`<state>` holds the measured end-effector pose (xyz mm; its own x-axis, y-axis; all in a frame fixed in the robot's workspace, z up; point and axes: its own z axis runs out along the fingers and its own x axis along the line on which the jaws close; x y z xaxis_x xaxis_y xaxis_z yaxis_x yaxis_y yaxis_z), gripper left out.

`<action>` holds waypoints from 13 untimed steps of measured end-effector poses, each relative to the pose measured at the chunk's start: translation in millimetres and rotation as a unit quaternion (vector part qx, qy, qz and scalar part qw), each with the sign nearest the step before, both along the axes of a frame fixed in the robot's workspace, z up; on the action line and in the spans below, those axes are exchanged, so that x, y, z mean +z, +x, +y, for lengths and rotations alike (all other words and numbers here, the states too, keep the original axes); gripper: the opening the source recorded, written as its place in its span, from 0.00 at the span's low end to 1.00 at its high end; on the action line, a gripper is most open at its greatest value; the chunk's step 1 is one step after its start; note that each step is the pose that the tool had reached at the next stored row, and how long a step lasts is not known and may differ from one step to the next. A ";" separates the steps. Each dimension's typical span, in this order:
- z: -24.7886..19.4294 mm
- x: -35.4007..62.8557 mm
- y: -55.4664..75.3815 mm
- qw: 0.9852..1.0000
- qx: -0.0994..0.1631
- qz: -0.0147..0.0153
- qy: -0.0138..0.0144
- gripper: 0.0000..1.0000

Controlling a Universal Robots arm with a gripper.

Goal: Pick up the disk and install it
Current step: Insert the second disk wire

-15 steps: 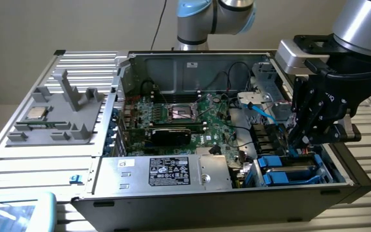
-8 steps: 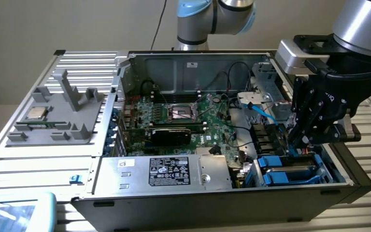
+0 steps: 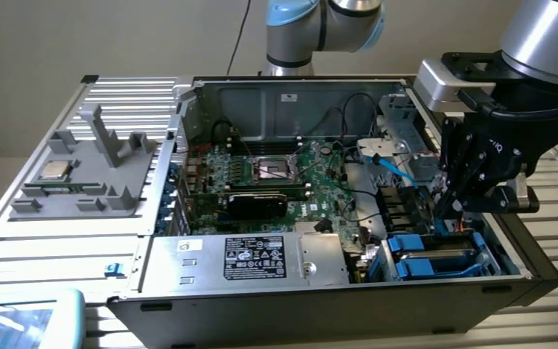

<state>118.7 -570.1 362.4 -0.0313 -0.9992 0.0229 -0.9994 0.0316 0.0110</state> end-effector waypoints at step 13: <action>0.1 -0.4 0.0 0.994 0.114 -0.001 0.001 0.11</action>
